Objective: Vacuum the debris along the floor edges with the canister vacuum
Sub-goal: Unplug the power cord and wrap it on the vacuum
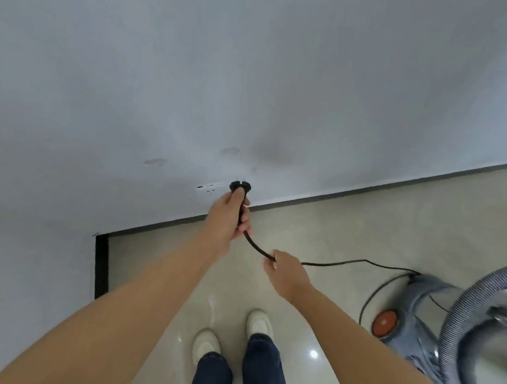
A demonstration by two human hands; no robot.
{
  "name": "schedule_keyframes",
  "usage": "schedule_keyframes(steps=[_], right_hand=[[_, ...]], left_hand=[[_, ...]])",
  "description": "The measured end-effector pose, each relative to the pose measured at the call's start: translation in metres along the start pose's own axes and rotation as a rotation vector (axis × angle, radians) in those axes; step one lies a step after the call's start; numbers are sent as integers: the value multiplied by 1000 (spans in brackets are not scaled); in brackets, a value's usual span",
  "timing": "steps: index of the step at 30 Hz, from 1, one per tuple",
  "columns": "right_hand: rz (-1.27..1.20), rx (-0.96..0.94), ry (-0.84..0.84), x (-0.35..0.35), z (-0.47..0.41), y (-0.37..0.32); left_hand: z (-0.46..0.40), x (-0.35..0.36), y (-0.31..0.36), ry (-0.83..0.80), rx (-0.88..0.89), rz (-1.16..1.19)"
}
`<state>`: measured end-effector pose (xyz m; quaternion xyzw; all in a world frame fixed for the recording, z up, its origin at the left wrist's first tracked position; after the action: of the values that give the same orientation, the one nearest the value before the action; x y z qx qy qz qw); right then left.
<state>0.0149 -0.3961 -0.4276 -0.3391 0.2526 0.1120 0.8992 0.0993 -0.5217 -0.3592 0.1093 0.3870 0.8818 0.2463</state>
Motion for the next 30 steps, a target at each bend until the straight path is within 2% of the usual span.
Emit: schedule_keyframes(steps=[3, 7, 12, 15, 22, 30], right_hand=[[-50, 47, 144, -67, 43, 4], [-179, 119, 296, -141, 109, 17], [-339, 142, 424, -208, 186, 26], [-413, 155, 470, -239, 233, 46], [-512, 171, 610, -268, 355, 148], [-632, 315, 721, -272, 478, 341]], left_hand=[[49, 43, 79, -136, 105, -21], [116, 103, 157, -302, 133, 110], [188, 179, 211, -506, 147, 274], [223, 221, 226, -538, 157, 384], [290, 331, 170, -632, 87, 349], [368, 480, 37, -728, -21, 97]])
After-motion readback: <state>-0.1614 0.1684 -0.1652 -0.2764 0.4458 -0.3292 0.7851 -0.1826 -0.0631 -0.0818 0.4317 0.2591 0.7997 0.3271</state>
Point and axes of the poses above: each hand's wrist, its own z-axis away from the middle knuckle, its own x-axis out of the palm, y = z × x, the point moved 9 cm from there along -z, towards the middle knuckle, and after that the axes turned 12 degrees about -z, right-handed, at the moved point
